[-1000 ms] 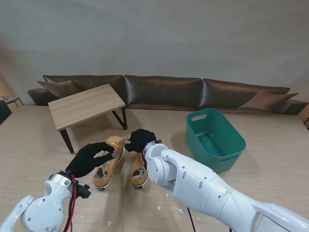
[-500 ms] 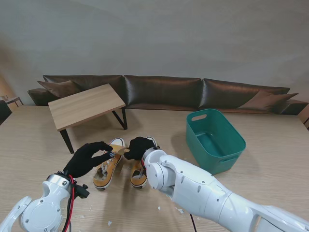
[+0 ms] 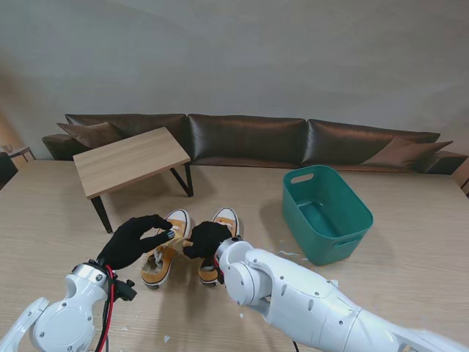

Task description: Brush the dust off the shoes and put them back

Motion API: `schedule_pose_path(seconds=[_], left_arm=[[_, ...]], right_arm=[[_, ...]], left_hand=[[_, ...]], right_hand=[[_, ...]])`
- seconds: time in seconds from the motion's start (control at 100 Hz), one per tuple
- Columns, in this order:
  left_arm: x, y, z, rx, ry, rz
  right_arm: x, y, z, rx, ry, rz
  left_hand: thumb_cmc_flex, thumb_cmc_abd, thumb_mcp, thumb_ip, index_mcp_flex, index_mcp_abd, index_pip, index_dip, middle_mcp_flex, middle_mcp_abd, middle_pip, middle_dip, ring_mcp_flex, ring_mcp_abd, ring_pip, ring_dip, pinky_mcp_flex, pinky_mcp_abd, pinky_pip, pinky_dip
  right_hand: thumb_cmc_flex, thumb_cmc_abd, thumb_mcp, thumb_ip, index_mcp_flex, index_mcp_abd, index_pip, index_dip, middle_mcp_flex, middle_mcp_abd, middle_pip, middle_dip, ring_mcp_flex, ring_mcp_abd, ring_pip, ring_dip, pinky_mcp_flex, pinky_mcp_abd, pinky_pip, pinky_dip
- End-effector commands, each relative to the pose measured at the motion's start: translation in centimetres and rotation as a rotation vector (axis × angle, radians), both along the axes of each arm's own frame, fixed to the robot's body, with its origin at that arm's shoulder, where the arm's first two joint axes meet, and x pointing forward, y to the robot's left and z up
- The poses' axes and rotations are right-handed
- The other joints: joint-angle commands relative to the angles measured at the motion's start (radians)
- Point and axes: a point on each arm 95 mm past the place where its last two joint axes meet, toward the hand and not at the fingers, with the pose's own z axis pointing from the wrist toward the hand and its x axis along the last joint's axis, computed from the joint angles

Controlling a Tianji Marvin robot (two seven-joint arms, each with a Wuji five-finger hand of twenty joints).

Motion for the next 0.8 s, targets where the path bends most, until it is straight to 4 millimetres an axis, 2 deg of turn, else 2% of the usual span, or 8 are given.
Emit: schedule_pose_path(seconds=[0.0,0.22,0.46,0.79], left_arm=[[-0.1,-0.3,-0.1,-0.002,0.013,-0.015],[0.0,-0.3,-0.1,-0.001,0.015,-0.017],[-0.1,-0.3,-0.2,-0.001,0.016,-0.016],[0.0,-0.4,-0.2,0.0,0.018,-0.014]], right_arm=[[-1.0,0.2,-0.4,0.001,0.019,0.029],[-2.0,-0.2,0.2,0.033,0.02,0.046],[-2.4,-1.2,1.8,0.077,0.002,0.026],[-2.4,-4.9,4.5,0.123,-0.016,-0.041]], left_hand=[[0.018,0.053,-0.026,0.025,0.005,0.005,-0.002,0.004,0.01,0.002,-0.002,-0.006,-0.025,0.012,0.002,0.003,-0.006,-0.003,-0.031,0.012],[0.018,0.055,-0.026,0.025,0.006,0.007,-0.001,0.004,0.011,0.002,-0.002,-0.006,-0.026,0.012,0.002,0.003,-0.006,-0.003,-0.032,0.012],[0.019,0.054,-0.026,0.025,0.005,0.007,-0.002,0.004,0.009,0.005,-0.002,-0.006,-0.025,0.011,0.002,0.003,-0.006,-0.003,-0.031,0.012],[0.019,0.054,-0.026,0.025,0.004,0.005,-0.003,0.003,0.011,0.003,-0.002,-0.006,-0.024,0.012,0.003,0.003,-0.005,-0.002,-0.031,0.013]], right_hand=[[0.053,0.089,0.047,0.035,0.103,0.133,0.01,-0.018,0.096,0.05,0.038,0.001,-0.051,-0.15,0.064,-0.007,0.216,0.0,0.068,-0.008],[0.055,0.088,0.048,0.036,0.103,0.133,0.01,-0.018,0.096,0.052,0.037,0.001,-0.051,-0.147,0.064,-0.008,0.216,0.0,0.068,-0.008],[0.057,0.087,0.048,0.035,0.102,0.136,0.009,-0.018,0.097,0.052,0.037,0.002,-0.051,-0.145,0.065,-0.007,0.216,0.0,0.068,-0.008],[0.06,0.085,0.049,0.034,0.102,0.142,0.008,-0.018,0.097,0.055,0.038,0.001,-0.052,-0.141,0.065,-0.007,0.215,0.008,0.067,-0.008]])
